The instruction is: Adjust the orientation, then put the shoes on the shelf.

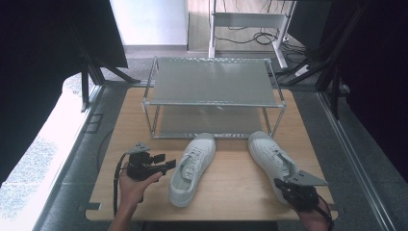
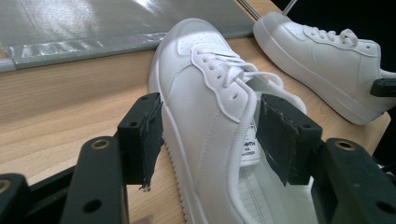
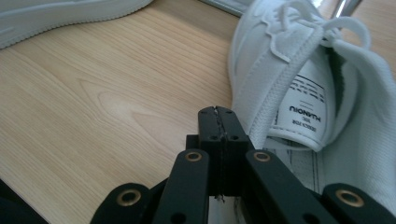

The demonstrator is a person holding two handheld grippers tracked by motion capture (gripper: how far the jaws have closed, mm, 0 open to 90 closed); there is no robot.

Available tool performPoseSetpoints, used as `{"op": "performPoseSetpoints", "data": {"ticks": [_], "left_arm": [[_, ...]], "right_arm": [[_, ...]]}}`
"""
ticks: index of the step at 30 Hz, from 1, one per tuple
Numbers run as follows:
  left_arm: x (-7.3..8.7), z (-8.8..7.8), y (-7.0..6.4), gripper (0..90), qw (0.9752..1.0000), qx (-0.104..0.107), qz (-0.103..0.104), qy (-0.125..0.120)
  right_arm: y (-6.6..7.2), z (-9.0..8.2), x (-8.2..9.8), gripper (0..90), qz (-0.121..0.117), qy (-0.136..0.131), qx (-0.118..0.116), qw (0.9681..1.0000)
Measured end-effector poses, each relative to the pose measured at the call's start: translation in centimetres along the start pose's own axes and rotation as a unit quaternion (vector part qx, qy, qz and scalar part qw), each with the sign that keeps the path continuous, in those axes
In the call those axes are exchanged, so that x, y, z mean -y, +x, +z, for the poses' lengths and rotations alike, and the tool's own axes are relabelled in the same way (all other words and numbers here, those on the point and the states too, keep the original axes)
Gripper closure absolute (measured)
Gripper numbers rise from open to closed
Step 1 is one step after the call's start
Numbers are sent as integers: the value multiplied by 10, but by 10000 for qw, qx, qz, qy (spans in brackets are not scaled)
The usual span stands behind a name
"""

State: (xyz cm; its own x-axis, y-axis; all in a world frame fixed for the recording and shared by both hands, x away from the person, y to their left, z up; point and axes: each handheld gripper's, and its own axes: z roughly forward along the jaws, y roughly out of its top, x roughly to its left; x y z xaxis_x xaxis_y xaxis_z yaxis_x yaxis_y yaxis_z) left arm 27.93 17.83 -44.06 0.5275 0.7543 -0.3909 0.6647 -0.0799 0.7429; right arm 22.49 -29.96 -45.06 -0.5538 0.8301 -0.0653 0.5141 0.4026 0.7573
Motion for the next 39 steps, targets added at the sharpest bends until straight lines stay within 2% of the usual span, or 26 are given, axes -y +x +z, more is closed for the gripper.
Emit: {"op": "performPoseSetpoints", "data": {"ticks": [6, 11, 14, 17, 20, 21, 23, 26, 27, 30, 31, 34, 37, 39], "left_arm": [[-2, -5, 1, 408, 10000, -5, 8, -78], [-2, -4, 0, 408, 10000, 0, 30, -77], [-5, -6, -5, 409, 9999, 15, 90, -101], [-14, -11, -13, 406, 9996, 62, 230, -177], [-23, -14, -18, 405, 9992, 70, 309, -233], [-28, -13, -19, 405, 9991, 58, 335, -241], [-32, -11, -20, 408, 9991, 54, 348, -232], [-39, -5, -24, 414, 9990, 25, 414, -161], [-42, -2, -27, 426, 9986, -17, 514, -87], [-43, 0, -32, 447, 9980, -37, 626, -2], [-43, 2, -35, 456, 9976, -42, 686, 49], [-40, 5, -37, 476, 9970, -120, 746, 144], [-29, 18, -38, 496, 9955, -245, 811, 431], [-27, 21, -38, 503, 9947, -288, 841, 514]], "right_arm": [[-8, -6, 6, 900, 3, 31, 97, 9999], [-5, -6, 0, 855, -82, -183, -109, 9997], [-5, -10, -12, 796, -174, -535, -112, 9984], [-11, -13, -26, 709, -230, -723, -52, 9971], [-23, -12, -40, 621, -207, -797, 53, 9966], [-27, -12, -45, 608, -222, -822, 47, 9964], [-40, -12, -61, 588, -139, -1046, 147, 9943], [-48, -12, -71, 584, -54, -1203, 159, 9926], [-53, -10, -76, 572, 13, -1279, 179, 9916], [-56, -8, -75, 570, 141, -1350, 165, 9906], [-59, -4, -70, 563, 252, -1275, 73, 9915], [-60, -2, -63, 563, 304, -1189, 56, 9924], [-67, -5, -51, 563, 525, -1166, 85, 9917], [-69, -6, -50, 563, 587, -1177, 102, 9913]]}}
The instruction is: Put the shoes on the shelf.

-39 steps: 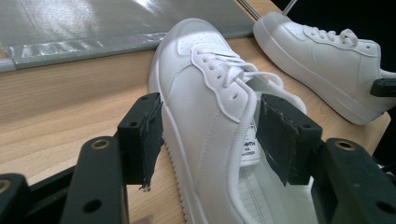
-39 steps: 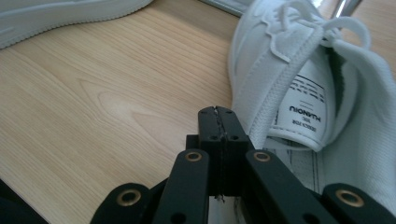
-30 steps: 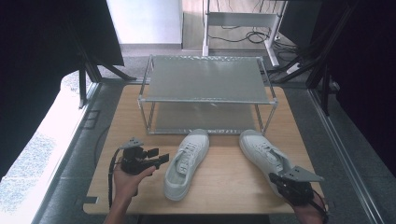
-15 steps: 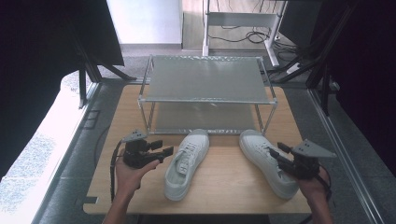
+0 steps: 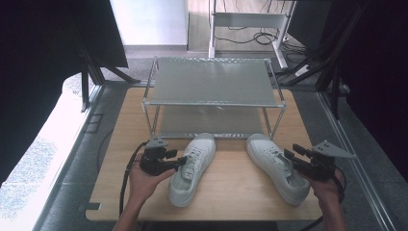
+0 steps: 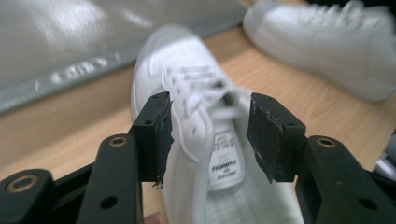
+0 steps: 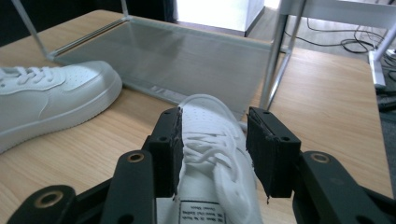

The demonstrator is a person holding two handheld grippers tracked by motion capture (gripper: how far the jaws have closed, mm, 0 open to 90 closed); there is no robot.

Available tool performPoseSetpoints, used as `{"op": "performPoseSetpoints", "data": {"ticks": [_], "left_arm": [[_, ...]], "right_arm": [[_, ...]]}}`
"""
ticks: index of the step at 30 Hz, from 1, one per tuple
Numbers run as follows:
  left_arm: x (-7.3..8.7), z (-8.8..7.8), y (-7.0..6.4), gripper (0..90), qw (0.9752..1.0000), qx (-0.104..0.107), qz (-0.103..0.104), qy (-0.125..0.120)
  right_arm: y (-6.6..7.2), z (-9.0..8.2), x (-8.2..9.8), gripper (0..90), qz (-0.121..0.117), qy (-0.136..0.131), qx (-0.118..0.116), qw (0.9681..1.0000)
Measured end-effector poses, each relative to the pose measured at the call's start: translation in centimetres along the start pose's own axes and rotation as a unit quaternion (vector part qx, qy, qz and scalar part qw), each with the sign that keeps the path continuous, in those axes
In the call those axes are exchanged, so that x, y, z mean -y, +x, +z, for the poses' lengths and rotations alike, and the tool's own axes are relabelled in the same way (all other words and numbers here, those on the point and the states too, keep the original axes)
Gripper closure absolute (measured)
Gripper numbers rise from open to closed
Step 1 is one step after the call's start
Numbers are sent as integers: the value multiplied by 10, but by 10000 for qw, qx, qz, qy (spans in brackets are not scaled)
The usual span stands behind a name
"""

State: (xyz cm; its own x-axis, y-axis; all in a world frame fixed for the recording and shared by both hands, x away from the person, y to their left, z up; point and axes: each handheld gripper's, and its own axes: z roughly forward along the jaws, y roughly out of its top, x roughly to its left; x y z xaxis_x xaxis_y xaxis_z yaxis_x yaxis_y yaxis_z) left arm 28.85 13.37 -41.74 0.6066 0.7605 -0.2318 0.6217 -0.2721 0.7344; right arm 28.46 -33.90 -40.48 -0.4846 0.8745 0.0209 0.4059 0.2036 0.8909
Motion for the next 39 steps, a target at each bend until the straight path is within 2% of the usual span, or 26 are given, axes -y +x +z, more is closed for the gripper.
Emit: {"op": "performPoseSetpoints", "data": {"ticks": [2, 3, 7, 10, 16, 20, 23, 27, 29, 30, 31, 33, 34, 35, 36, 37, 39], "left_arm": [[5, 9, -3, 522, 9997, -123, 48, 187], [5, 9, -3, 530, 9997, -123, 48, 187], [11, 19, -3, 575, 9983, -405, 106, 394], [14, 26, -3, 616, 9959, -644, 223, 599], [11, 33, -8, 654, 9926, -846, 365, 794], [9, 40, -8, 666, 9916, -877, 320, 899], [11, 48, -8, 680, 9881, -1042, 379, 1062], [9, 50, -7, 703, 9881, -1040, 334, 1083], [8, 51, -5, 715, 9883, -1013, 295, 1099], [8, 51, -5, 732, 9882, -1019, 296, 1107], [8, 51, -5, 732, 9882, -1016, 291, 1107], [8, 51, -4, 744, 9887, -986, 262, 1100], [8, 51, -3, 751, 9888, -969, 244, 1104], [8, 51, -3, 752, 9888, -969, 244, 1104], [8, 51, -3, 752, 9886, -980, 250, 1111], [8, 51, -3, 752, 9886, -984, 244, 1111], [8, 52, -3, 751, 9885, -988, 228, 1119]], "right_arm": [[-3, -2, 2, 563, 106, -7, 40, 9999], [-3, -2, 2, 563, 106, -7, 40, 9999], [-2, 3, 6, 559, 153, 60, 26, 9999], [1, 8, 8, 557, 123, 112, -41, 9999], [5, 14, 7, 554, 32, 212, -27, 9998], [3, 14, 8, 552, -27, 320, 50, 9995], [-1, 12, 9, 535, -106, 442, 108, 9989], [-6, 8, 10, 528, -277, 612, 120, 9977], [-8, 7, 11, 527, -384, 839, 100, 9957], [-11, 9, 12, 522, -447, 1090, 192, 9929], [-11, 9, 12, 522, -447, 1090, 192, 9929], [-12, 13, 15, 519, -467, 1272, 328, 9902], [-14, 21, 16, 523, -482, 1442, 286, 9880], [-14, 21, 16, 523, -482, 1442, 286, 9880], [-14, 32, 17, 534, -553, 1724, 295, 9830], [-14, 32, 17, 534, -553, 1724, 295, 9830], [-14, 42, 17, 560, -693, 2022, 334, 9763]]}}
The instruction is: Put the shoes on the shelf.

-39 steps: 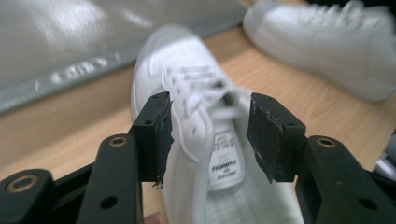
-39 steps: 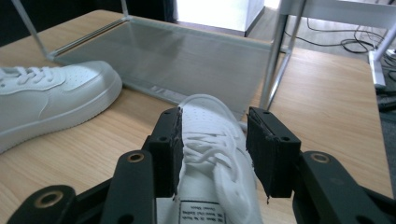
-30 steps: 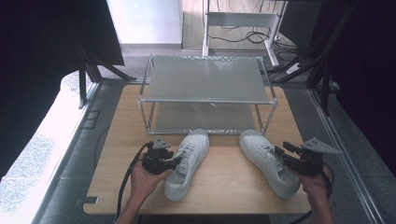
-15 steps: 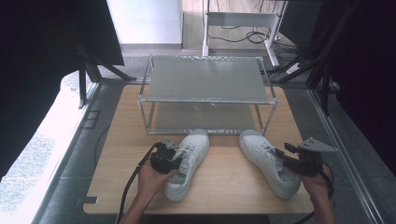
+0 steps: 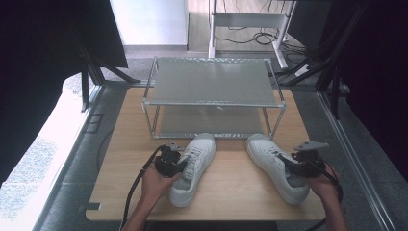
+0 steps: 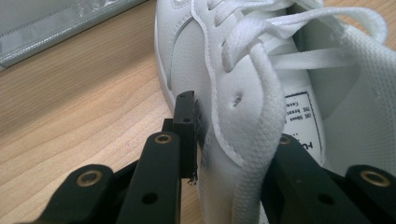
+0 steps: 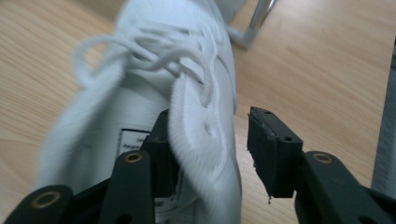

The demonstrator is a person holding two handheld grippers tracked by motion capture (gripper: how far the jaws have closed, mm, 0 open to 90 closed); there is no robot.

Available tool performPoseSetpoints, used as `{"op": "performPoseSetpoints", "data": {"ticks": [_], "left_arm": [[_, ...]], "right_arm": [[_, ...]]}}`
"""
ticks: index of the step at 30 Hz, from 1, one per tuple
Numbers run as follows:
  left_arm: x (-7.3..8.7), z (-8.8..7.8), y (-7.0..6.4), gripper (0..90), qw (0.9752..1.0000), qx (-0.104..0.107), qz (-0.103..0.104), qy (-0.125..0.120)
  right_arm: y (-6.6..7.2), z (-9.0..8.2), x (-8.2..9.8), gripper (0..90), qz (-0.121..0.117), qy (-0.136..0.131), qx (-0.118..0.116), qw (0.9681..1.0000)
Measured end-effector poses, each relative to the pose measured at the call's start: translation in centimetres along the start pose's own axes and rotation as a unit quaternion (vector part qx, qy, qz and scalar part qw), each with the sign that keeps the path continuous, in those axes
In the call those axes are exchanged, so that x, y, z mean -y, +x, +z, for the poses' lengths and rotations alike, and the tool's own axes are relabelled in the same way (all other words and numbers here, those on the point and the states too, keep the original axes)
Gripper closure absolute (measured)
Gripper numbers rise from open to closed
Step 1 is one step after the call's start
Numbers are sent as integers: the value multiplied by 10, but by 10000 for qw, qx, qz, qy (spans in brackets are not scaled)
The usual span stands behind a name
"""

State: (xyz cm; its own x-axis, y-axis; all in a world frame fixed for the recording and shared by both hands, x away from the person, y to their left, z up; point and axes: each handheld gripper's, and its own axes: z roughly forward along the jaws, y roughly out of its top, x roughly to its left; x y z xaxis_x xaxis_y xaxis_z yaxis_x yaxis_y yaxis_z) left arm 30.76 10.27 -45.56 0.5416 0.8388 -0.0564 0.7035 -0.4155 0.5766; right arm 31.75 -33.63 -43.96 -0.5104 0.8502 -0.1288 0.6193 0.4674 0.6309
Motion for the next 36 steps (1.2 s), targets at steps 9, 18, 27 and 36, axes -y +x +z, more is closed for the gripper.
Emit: {"op": "performPoseSetpoints", "data": {"ticks": [9, 18, 27, 36], "left_arm": [[0, 5, 1, 786, 10000, -88, -24, -12], [6, 5, 7, 820, 9990, 53, -332, -290], [11, 4, 15, 828, 9963, 281, -555, -592], [15, -5, 21, 830, 9894, 940, -716, -845]], "right_arm": [[-8, 32, -7, 668, -205, 778, 217, 9965], [-11, 37, -6, 838, 15, 844, 25, 9964], [-17, 35, -3, 863, 278, 674, -105, 9973], [-13, 20, 1, 866, 561, 5, -450, 9974]]}}
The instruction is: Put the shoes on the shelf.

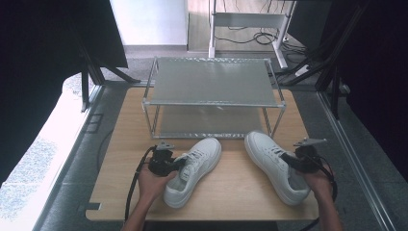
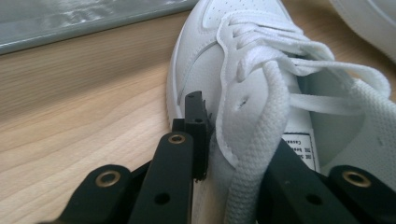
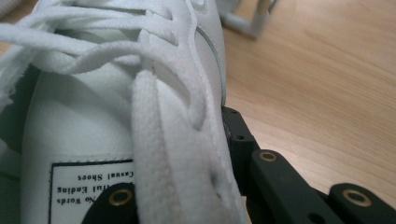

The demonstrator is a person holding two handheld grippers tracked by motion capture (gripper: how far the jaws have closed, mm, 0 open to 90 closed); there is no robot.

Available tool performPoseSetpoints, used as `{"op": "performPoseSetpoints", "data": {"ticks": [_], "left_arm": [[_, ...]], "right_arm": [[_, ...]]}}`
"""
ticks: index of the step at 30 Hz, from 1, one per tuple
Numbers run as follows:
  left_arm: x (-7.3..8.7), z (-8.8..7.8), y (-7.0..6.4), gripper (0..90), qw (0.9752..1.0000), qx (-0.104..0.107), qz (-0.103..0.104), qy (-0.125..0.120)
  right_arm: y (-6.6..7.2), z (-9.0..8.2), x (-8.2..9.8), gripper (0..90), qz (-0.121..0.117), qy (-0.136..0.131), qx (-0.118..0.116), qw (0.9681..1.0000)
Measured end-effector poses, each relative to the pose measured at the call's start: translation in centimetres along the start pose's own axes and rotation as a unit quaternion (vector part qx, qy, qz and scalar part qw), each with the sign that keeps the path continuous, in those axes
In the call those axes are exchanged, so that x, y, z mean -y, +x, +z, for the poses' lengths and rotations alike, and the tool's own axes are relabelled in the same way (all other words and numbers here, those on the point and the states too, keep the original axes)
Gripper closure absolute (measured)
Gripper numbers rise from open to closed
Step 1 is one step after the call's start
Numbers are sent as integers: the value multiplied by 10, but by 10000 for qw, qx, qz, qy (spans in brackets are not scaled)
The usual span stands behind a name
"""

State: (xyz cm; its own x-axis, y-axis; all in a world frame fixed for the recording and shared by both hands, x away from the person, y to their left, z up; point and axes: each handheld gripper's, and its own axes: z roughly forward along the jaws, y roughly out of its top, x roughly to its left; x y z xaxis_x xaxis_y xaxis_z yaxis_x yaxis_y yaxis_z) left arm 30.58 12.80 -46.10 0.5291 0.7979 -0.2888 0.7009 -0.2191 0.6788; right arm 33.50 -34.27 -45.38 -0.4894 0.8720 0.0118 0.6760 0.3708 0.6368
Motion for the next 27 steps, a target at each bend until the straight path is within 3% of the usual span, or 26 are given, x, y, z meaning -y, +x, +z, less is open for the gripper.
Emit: {"op": "performPoseSetpoints", "data": {"ticks": [6, 11, 16, 18, 21, 27], "left_arm": [[2, -25, 1, 824, 9984, 281, -130, -478], [4, -47, 5, 820, 9938, 568, -294, -906], [3, -64, 9, 819, 9867, 813, -439, -1338], [3, -70, 11, 820, 9817, 951, -511, -1567], [3, -77, 14, 822, 9759, 1095, -604, -1787], [4, -83, 18, 822, 9691, 1293, -698, -1981]], "right_arm": [[4, -17, 3, 865, 302, -638, -464, 9964], [4, -28, 7, 865, 501, -1022, -767, 9905], [1, -36, 15, 865, 744, -1298, -1089, 9827], [-1, -36, 17, 865, 880, -1441, -1267, 9775], [-2, -36, 17, 865, 1000, -1555, -1380, 9730], [-2, -37, 17, 866, 1114, -1692, -1397, 9692]]}}
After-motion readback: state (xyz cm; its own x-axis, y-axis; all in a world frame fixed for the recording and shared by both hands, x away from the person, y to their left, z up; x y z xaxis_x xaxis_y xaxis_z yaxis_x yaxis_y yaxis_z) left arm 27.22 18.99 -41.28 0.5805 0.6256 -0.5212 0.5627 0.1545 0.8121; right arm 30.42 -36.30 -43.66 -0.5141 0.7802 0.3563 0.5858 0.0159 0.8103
